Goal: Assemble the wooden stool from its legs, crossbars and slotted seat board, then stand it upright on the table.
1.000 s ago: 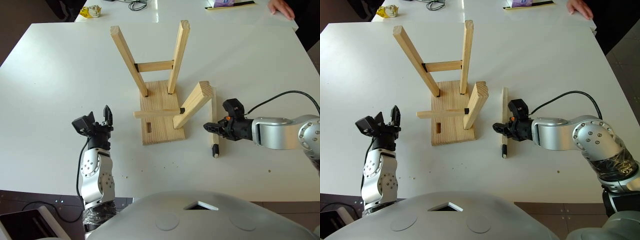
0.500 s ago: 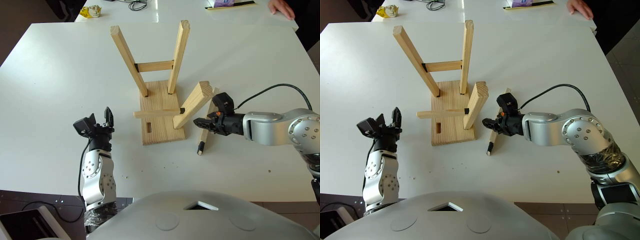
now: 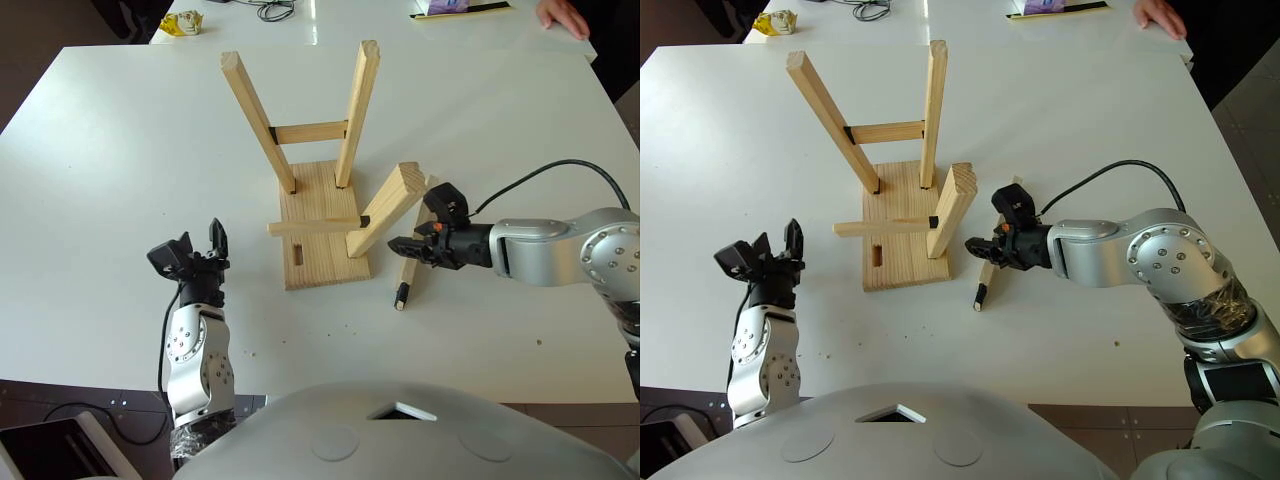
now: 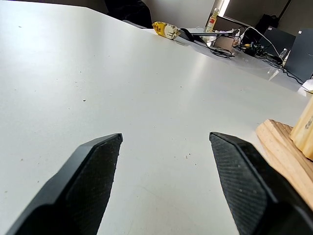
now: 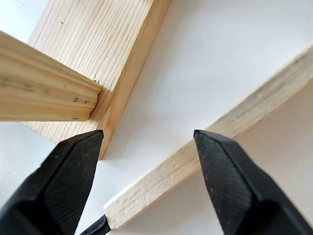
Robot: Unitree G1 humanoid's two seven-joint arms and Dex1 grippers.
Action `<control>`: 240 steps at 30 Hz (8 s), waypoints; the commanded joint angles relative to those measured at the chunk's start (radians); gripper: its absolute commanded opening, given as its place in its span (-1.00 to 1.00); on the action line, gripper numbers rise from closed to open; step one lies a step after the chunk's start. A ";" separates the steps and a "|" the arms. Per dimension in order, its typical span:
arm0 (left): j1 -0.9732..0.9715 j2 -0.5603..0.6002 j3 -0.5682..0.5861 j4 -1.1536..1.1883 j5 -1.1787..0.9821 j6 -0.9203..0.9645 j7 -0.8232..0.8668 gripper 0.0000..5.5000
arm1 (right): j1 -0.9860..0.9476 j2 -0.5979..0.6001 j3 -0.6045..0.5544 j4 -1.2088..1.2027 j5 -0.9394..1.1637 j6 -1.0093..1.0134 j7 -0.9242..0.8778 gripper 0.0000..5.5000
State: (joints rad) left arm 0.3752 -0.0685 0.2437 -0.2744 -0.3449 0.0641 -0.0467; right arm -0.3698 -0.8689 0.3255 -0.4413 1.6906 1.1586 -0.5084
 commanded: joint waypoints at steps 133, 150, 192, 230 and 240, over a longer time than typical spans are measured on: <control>-0.988 0.315 0.109 0.034 -0.837 0.475 -0.225 0.20 | -0.567 0.513 -0.455 0.473 -0.554 -0.322 1.210 -0.25; -0.961 0.515 0.079 -0.037 -1.107 0.685 -0.455 0.53 | -0.510 0.433 -0.458 0.468 -0.572 -0.228 1.459 -0.25; -1.026 0.584 0.066 0.005 -1.076 0.702 -0.686 -0.22 | -0.440 0.378 -0.335 0.439 -0.744 -0.237 1.732 -0.25; -0.688 0.932 0.150 -0.009 -0.583 0.541 -1.045 -0.25 | -0.291 0.430 -0.682 0.512 -0.903 -0.583 1.314 0.86; -0.465 0.913 0.125 -0.015 -0.456 0.417 -1.160 -0.25 | -0.301 0.433 -0.684 0.564 -0.928 -0.627 1.252 0.86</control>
State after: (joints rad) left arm -0.1409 0.8563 0.3816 -0.2494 -0.8105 0.5045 -1.1915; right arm -0.6547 -0.4380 -0.3626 0.1046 0.7741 0.5469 0.7509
